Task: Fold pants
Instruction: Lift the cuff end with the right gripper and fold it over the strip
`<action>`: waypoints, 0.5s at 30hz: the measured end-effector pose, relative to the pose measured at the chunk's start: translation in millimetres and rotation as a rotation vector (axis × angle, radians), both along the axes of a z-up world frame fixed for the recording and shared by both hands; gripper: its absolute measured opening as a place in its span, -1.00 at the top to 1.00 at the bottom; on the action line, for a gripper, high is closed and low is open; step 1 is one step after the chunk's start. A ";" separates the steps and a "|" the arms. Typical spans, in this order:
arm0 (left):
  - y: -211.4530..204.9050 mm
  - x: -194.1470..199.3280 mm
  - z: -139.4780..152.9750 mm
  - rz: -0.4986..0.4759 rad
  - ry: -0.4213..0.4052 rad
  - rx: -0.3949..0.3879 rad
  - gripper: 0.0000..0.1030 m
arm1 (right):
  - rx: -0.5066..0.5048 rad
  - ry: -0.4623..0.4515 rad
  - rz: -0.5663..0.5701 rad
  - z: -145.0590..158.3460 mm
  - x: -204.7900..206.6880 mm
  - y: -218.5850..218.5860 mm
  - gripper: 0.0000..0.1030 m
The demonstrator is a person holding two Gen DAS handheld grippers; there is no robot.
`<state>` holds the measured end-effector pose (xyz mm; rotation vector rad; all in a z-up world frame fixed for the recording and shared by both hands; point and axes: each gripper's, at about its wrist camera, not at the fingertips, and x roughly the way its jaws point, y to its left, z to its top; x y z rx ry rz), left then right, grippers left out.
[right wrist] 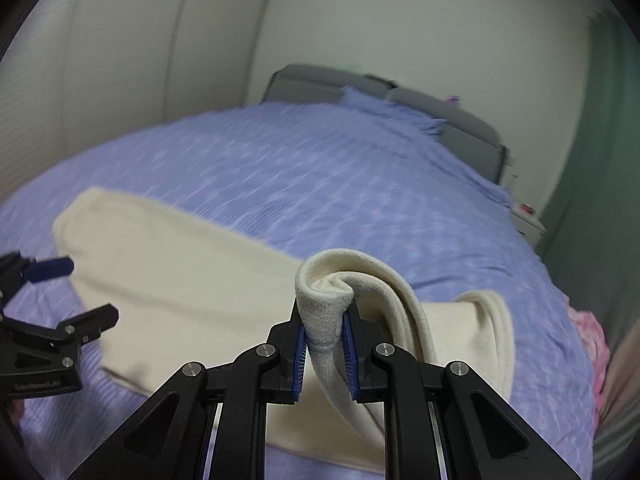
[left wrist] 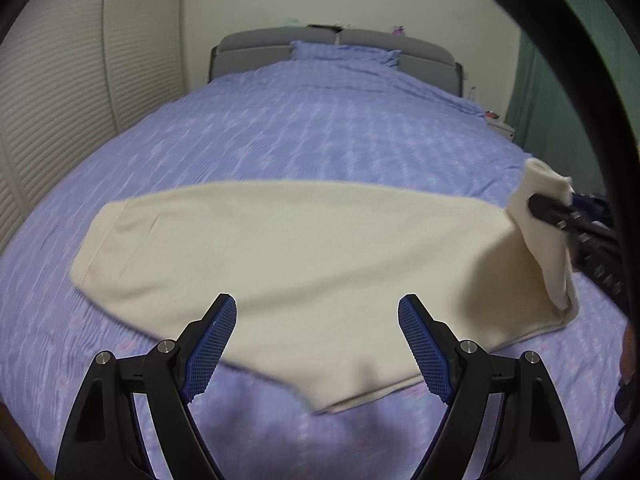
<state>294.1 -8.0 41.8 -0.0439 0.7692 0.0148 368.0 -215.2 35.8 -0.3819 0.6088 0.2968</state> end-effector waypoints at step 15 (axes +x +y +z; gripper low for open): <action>35.4 -22.4 -35.9 0.020 0.049 0.088 -0.62 | -0.109 0.204 0.088 -92.2 -15.1 88.8 0.31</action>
